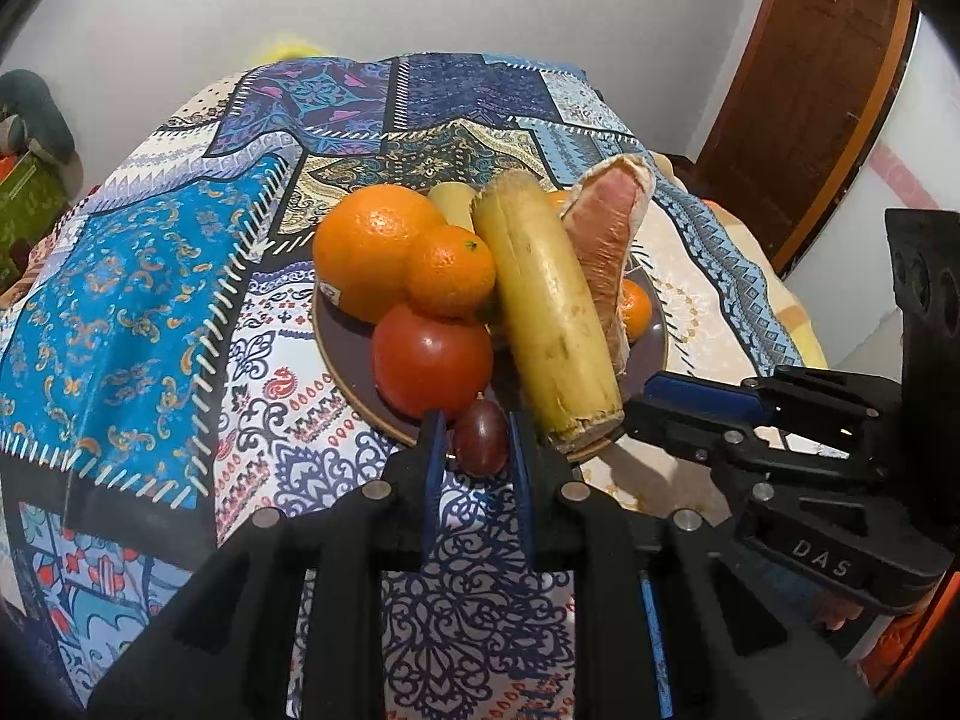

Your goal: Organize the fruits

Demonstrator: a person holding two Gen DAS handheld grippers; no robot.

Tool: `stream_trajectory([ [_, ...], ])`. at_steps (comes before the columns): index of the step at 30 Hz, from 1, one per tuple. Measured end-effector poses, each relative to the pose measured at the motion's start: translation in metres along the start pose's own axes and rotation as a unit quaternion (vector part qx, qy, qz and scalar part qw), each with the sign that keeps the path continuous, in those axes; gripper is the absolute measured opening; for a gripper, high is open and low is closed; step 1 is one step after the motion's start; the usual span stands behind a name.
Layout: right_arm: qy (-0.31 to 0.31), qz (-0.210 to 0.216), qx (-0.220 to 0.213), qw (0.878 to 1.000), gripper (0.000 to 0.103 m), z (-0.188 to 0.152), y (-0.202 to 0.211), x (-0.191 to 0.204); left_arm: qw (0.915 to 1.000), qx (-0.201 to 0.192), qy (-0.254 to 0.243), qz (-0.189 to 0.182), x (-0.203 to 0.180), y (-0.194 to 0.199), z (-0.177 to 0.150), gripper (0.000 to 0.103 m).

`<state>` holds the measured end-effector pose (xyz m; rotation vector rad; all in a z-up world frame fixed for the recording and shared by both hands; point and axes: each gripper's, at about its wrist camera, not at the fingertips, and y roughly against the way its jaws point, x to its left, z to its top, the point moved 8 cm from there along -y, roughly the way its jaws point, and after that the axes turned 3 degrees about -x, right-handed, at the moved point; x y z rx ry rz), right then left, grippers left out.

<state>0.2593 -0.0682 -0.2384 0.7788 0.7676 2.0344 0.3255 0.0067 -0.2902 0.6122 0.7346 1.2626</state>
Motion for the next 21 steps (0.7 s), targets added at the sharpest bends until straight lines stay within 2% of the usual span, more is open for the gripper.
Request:
stream_trajectory([
  [6,0.000,-0.004,-0.024,1.000,0.018,0.012,0.027,0.003,0.9994,-0.030,0.010,0.010,0.002,0.036,0.009,0.019],
  [10,0.008,-0.018,-0.065,0.998,0.018,0.024,0.066,0.010,0.9965,-0.080,0.004,0.024,-0.004,0.084,0.021,0.019],
  [14,0.019,-0.035,-0.117,0.992,0.018,0.036,0.115,0.021,0.9884,-0.147,-0.005,0.038,-0.017,0.146,0.036,0.019],
  [21,0.031,-0.043,-0.222,0.974,0.018,0.054,0.215,0.050,0.9642,-0.259,-0.021,0.051,-0.047,0.256,0.047,0.019],
])
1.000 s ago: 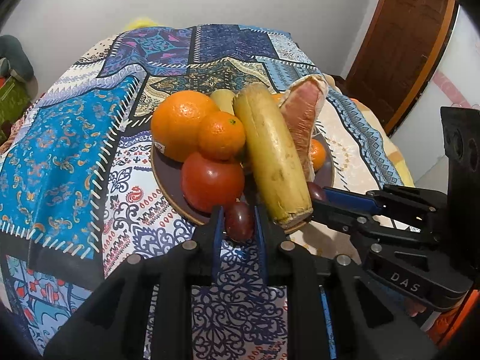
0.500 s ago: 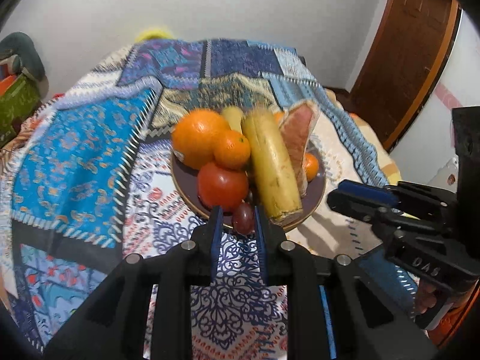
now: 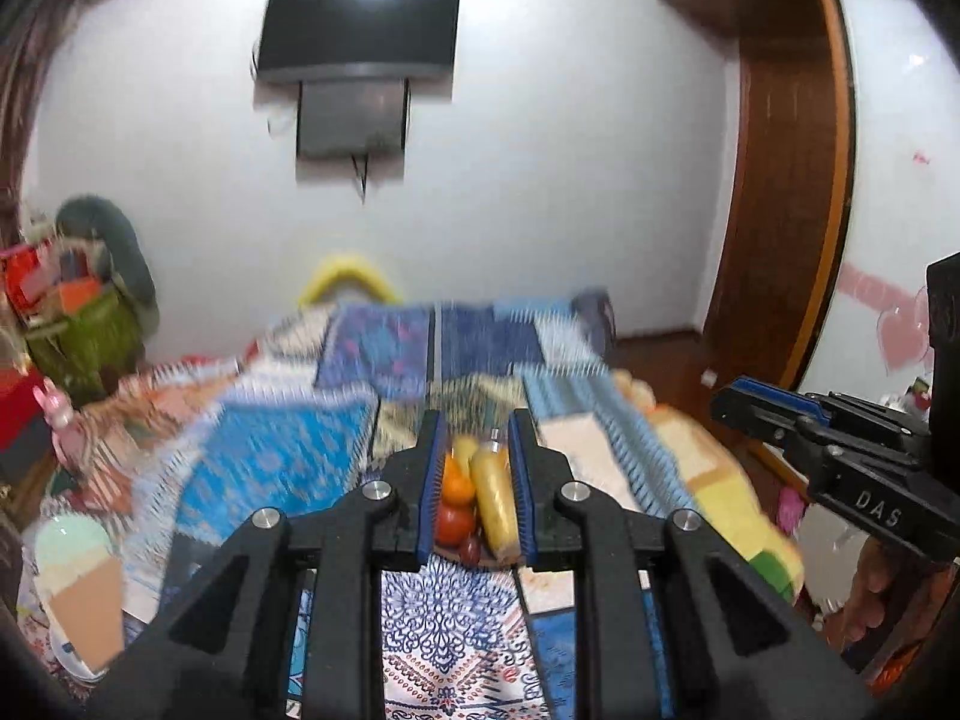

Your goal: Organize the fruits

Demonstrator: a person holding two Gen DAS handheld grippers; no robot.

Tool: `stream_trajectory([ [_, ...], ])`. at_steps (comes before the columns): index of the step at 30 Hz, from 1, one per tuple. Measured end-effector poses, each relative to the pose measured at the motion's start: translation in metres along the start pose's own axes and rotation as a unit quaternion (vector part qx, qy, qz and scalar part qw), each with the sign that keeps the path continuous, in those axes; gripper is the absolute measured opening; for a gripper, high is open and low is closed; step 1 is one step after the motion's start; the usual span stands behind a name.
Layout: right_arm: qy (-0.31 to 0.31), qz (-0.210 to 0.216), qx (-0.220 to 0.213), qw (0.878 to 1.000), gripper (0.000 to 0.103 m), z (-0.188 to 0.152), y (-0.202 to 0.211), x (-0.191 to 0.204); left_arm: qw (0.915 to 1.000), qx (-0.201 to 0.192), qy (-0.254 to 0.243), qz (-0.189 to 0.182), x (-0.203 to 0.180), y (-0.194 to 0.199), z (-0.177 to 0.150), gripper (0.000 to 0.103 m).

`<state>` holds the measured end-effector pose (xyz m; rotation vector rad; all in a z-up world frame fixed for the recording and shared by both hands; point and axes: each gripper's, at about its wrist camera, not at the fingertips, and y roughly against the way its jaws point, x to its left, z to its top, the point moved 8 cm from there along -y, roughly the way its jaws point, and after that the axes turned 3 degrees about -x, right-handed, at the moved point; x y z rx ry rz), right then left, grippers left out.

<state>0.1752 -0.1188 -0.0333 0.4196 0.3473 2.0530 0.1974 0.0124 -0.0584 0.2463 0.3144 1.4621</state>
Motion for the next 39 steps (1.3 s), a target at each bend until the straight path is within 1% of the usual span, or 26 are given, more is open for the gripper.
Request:
stream_trajectory([
  [2,0.002,0.001,-0.029,1.000,0.018,0.014,0.022,0.007,0.9997,-0.023,-0.002,0.000,-0.005,0.019,0.011,0.020],
  [3,0.005,0.000,-0.044,0.999,0.018,0.021,0.034,0.010,0.9993,-0.036,-0.003,0.003,-0.006,0.031,0.017,0.024],
  [4,0.008,-0.002,-0.057,0.998,0.019,0.026,0.044,0.015,0.9989,-0.046,-0.004,0.004,-0.008,0.038,0.020,0.029],
  [5,0.010,-0.004,-0.068,0.998,0.024,0.030,0.053,0.018,0.9984,-0.056,-0.005,0.006,-0.009,0.048,0.024,0.033],
  [6,0.013,-0.007,-0.084,0.996,0.027,0.035,0.064,0.023,0.9977,-0.067,-0.006,0.008,-0.010,0.057,0.027,0.039],
  [7,0.015,-0.010,-0.093,0.996,0.034,0.037,0.070,0.026,0.9972,-0.074,-0.007,0.008,-0.010,0.064,0.029,0.046],
  [8,0.018,-0.015,-0.103,0.994,0.040,0.039,0.076,0.028,0.9966,-0.081,-0.008,0.009,-0.011,0.071,0.031,0.050],
  [9,0.021,-0.021,-0.113,0.993,0.043,0.040,0.082,0.031,0.9959,-0.089,-0.009,0.012,-0.011,0.078,0.033,0.059],
  [10,0.024,-0.028,-0.121,0.992,0.050,0.041,0.088,0.033,0.9954,-0.094,-0.009,0.014,-0.012,0.082,0.033,0.067],
  [11,0.026,-0.032,-0.126,0.991,0.058,0.041,0.090,0.035,0.9947,-0.100,-0.011,0.017,-0.012,0.086,0.034,0.070],
  [12,0.027,-0.035,-0.132,0.990,0.061,0.041,0.093,0.037,0.9940,-0.106,-0.013,0.021,-0.013,0.090,0.035,0.075],
  [13,0.028,-0.037,-0.134,0.990,0.068,0.041,0.094,0.039,0.9932,-0.112,-0.017,0.025,-0.014,0.094,0.036,0.081],
  [14,0.029,-0.042,-0.137,0.989,0.075,0.040,0.094,0.039,0.9927,-0.116,-0.019,0.028,-0.014,0.096,0.036,0.083],
  [15,0.031,-0.049,-0.141,0.988,0.078,0.040,0.095,0.039,0.9924,-0.118,-0.019,0.028,-0.014,0.098,0.036,0.087],
  [16,0.032,-0.056,-0.145,0.987,0.084,0.040,0.095,0.039,0.9922,-0.120,-0.019,0.028,-0.015,0.100,0.036,0.089],
  [18,0.031,-0.062,-0.149,0.986,0.087,0.040,0.097,0.039,0.9920,-0.122,-0.017,0.027,-0.015,0.103,0.036,0.092],
  [22,0.024,-0.069,-0.155,0.985,0.102,0.040,0.104,0.036,0.9906,-0.131,-0.018,0.033,-0.019,0.113,0.035,0.100],
  [26,0.026,-0.078,-0.157,0.984,0.103,0.039,0.105,0.036,0.9902,-0.134,-0.018,0.034,-0.024,0.117,0.033,0.101],
  [39,0.022,-0.081,-0.158,0.984,0.103,0.028,0.116,0.032,0.9908,-0.131,-0.012,0.031,-0.025,0.117,0.031,0.102],
])
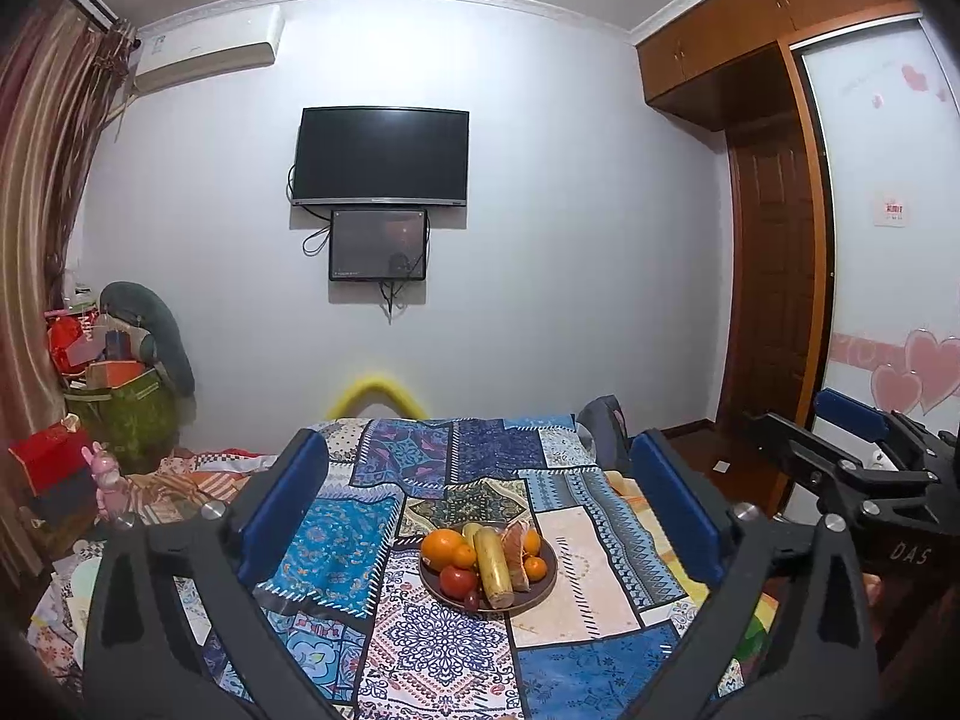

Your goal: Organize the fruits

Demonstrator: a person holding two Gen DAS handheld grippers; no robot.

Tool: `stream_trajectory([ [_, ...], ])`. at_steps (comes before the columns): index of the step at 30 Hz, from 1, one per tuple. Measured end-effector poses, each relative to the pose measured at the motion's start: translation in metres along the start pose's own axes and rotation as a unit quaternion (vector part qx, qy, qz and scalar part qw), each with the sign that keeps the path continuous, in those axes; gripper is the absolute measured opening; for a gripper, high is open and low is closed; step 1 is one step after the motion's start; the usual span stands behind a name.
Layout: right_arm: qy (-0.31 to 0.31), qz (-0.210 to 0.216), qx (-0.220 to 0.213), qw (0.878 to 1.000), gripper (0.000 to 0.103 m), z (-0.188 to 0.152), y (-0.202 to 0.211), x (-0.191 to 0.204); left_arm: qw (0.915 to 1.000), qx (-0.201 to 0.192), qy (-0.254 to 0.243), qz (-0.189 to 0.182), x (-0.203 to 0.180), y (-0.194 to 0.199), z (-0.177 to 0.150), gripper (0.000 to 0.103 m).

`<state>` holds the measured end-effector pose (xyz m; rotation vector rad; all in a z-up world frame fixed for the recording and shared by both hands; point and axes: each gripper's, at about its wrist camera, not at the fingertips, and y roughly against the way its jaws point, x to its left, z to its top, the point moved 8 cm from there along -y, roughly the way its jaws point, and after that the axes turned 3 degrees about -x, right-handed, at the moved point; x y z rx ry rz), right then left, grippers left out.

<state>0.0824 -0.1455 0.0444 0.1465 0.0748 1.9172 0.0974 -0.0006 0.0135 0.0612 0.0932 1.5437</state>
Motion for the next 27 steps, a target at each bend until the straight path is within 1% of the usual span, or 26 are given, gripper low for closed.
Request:
stream_trajectory([
  [21,-0.004,-0.001,0.000,1.000,0.103,0.0017,0.0039,-0.0044,1.0000,0.004,-0.002,-0.001,-0.0051,-0.0021,-0.0057,0.103],
  [27,-0.003,0.000,-0.001,1.000,0.103,0.0024,0.0044,-0.0041,0.9999,0.010,-0.001,-0.009,-0.0069,-0.0029,-0.0077,0.103],
])
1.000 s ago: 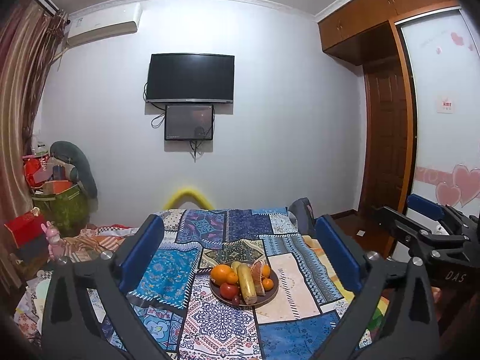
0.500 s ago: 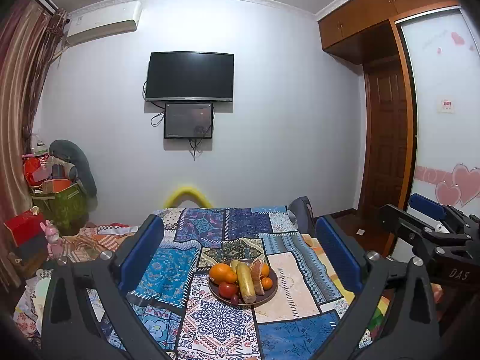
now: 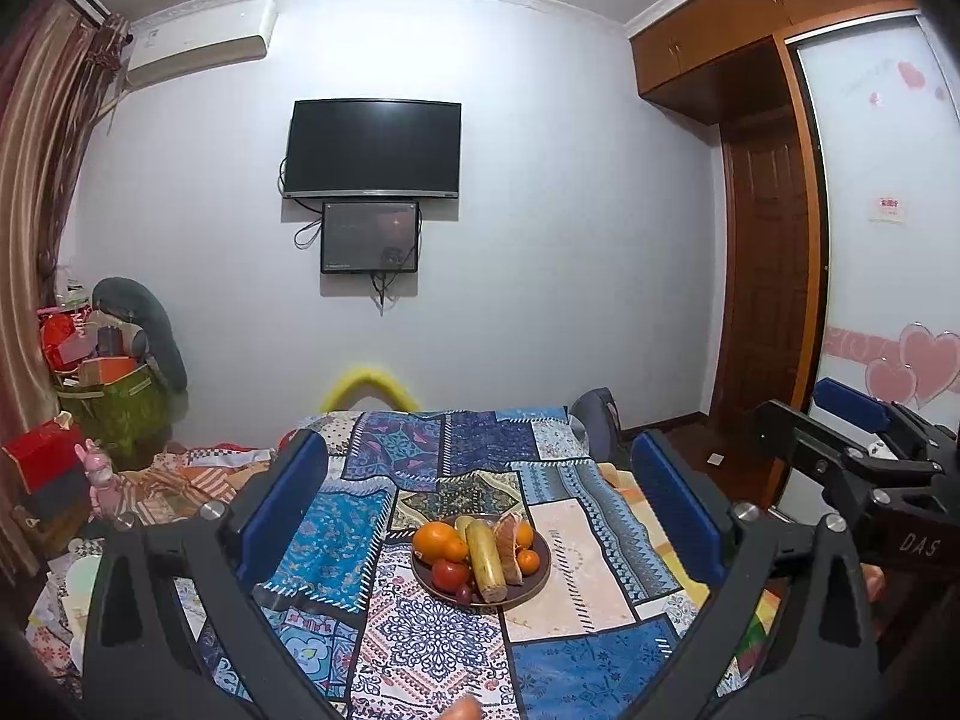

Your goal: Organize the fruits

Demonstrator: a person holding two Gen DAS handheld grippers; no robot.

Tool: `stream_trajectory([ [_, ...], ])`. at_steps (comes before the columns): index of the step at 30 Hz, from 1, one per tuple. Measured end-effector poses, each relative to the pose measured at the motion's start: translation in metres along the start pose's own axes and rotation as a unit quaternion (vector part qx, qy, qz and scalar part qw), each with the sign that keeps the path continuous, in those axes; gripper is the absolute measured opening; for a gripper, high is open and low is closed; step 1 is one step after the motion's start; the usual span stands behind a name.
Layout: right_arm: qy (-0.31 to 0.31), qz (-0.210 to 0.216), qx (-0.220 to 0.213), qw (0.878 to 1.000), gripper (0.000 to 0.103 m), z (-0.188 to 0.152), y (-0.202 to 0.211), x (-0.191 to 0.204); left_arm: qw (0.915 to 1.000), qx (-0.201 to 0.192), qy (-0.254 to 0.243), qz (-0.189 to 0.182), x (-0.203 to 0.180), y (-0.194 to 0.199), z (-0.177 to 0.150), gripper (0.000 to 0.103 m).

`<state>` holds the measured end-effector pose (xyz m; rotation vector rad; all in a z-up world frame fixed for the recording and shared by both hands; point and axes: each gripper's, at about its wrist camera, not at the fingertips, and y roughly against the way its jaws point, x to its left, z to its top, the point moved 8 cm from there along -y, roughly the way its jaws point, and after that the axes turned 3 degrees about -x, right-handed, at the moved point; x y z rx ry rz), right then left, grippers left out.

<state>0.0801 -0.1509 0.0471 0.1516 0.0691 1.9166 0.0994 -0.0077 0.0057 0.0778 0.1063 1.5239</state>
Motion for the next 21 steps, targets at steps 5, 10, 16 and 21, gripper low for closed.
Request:
stream_trajectory([
  [5,0.003,0.001,0.000,1.000,0.103,0.002,-0.001,0.002,1.0000,0.000,0.000,0.000,0.000,0.000,0.000,0.103],
  [10,0.011,0.002,0.000,1.000,0.103,0.003,-0.002,0.006,1.0000,-0.001,0.003,-0.002,0.002,0.001,0.000,0.103],
  [16,0.014,0.006,-0.001,1.000,0.103,0.004,-0.003,0.010,1.0000,-0.003,0.006,0.001,0.004,0.002,0.001,0.103],
  [21,0.014,0.008,-0.001,1.000,0.103,0.004,-0.006,0.010,1.0000,-0.003,0.006,0.003,0.005,0.001,0.002,0.103],
])
